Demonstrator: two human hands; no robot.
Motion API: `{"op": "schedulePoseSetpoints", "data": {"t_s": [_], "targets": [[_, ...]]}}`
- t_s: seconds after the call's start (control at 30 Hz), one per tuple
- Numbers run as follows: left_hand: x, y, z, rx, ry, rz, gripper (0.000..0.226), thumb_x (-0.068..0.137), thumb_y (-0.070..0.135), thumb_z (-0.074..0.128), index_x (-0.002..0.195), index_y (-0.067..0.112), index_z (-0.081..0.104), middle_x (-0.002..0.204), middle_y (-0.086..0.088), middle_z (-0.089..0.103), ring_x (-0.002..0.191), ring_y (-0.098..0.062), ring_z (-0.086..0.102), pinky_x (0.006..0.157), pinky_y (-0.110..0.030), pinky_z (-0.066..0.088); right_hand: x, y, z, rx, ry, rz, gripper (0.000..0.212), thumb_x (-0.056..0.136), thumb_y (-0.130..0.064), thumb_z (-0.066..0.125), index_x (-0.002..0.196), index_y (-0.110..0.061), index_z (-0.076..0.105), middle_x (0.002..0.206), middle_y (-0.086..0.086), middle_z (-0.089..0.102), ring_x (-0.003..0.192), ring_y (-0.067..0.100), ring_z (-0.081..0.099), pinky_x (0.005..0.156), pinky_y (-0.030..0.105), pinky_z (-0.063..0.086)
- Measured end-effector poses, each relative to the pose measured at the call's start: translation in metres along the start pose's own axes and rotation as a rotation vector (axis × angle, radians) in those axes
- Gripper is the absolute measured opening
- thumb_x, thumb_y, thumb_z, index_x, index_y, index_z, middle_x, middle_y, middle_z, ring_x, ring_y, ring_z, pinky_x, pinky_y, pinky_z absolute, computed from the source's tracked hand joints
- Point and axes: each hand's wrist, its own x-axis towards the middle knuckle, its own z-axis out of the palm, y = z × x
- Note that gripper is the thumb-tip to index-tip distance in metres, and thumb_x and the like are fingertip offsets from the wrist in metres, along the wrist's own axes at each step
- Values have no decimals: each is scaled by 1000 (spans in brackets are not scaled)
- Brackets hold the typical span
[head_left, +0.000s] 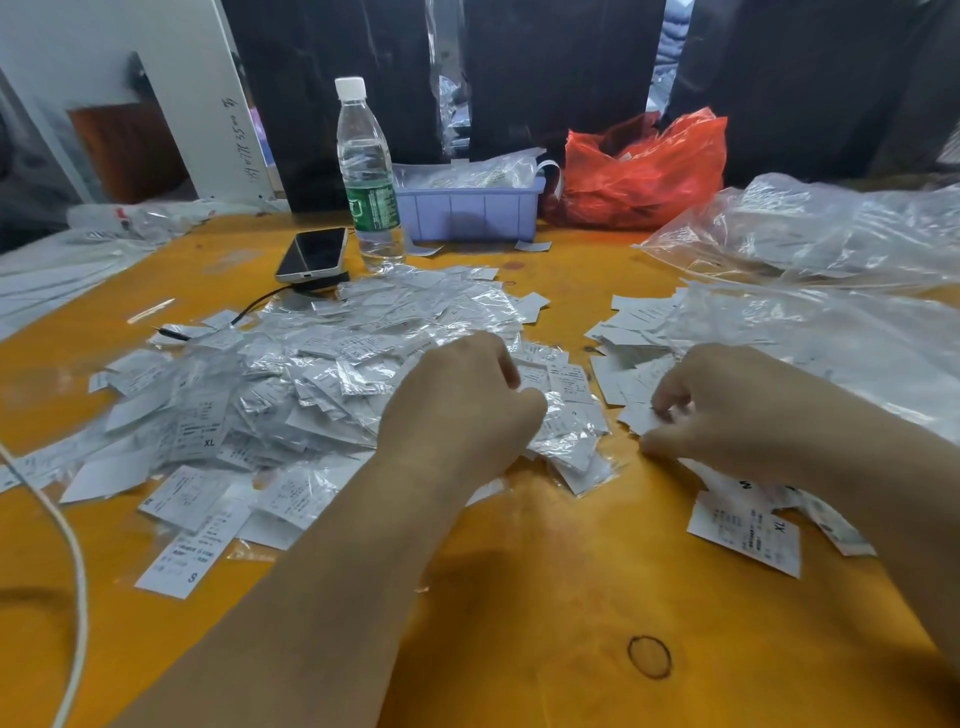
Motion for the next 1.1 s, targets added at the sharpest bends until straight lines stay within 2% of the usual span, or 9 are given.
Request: {"op": "schedulePoseSetpoints", "data": {"t_s": [0.13, 0.3, 0.53, 0.67, 0.73, 0.87, 0.97, 1.03, 1.1], "targets": [[-1, 3, 4, -59, -70, 32, 6, 82, 35, 63, 83, 30, 61, 78, 13, 59, 75, -8, 59, 60, -26, 47, -5, -3, 0, -19, 63, -32, 18, 87, -40, 66, 83, -23, 70, 91, -5, 65, 82, 16, 62, 76, 35, 56], [-2, 5, 6, -125, -68, 60, 6, 84, 33, 63, 79, 30, 61, 75, 13, 57, 73, -8, 58, 57, -24, 41, -8, -8, 4, -58, 156, -72, 26, 92, -28, 54, 76, -13, 68, 79, 4, 64, 72, 21, 62, 66, 38, 55], [-5, 6, 9, -190, -70, 121, 9, 85, 35, 64, 78, 30, 62, 70, 10, 56, 64, -10, 57, 57, -26, 42, -8, -10, 3, 140, 381, -205, 20, 93, -24, 57, 76, -16, 64, 77, -2, 59, 69, 14, 53, 60, 29, 43], [-6, 6, 11, -222, -106, 153, 9, 85, 37, 63, 80, 31, 62, 67, 9, 57, 62, -9, 57, 57, -26, 44, -7, -9, 5, 213, 438, -290, 20, 92, -19, 58, 75, -13, 66, 77, -3, 60, 66, 13, 53, 59, 36, 49], [-6, 7, 12, -245, -129, 172, 6, 86, 38, 63, 84, 32, 63, 66, 9, 58, 63, -8, 56, 58, -27, 43, -7, -9, 5, 244, 462, -322, 19, 93, -21, 57, 79, -14, 69, 75, -3, 62, 64, 12, 54, 56, 37, 49], [-7, 6, 15, -273, -194, 202, 19, 91, 39, 58, 110, 36, 60, 64, 9, 58, 58, -5, 55, 56, -27, 44, -9, -10, 5, 315, 497, -378, 17, 95, -19, 57, 83, -18, 68, 71, -6, 66, 52, 6, 52, 44, 24, 42], [-8, 6, 16, -290, -218, 213, 31, 93, 39, 55, 124, 37, 57, 69, 9, 62, 63, -5, 59, 58, -27, 47, -9, -10, 7, 568, 402, -396, 13, 93, -12, 62, 84, -19, 69, 58, -9, 63, 48, 8, 62, 47, 25, 51], [-8, 6, 15, -295, -195, 212, 24, 93, 36, 57, 116, 35, 61, 76, 8, 64, 70, -9, 62, 62, -32, 51, -8, -11, 8, 675, 332, -408, 14, 91, -8, 64, 84, -18, 69, 60, -5, 66, 51, 11, 65, 52, 31, 56], [-6, 5, 14, -286, -140, 211, 7, 91, 33, 60, 94, 30, 66, 70, 9, 62, 64, -8, 58, 56, -33, 48, -6, -12, 10, 738, 316, -403, 15, 90, -5, 66, 84, -18, 70, 63, -2, 68, 55, 15, 66, 53, 35, 58]]}}
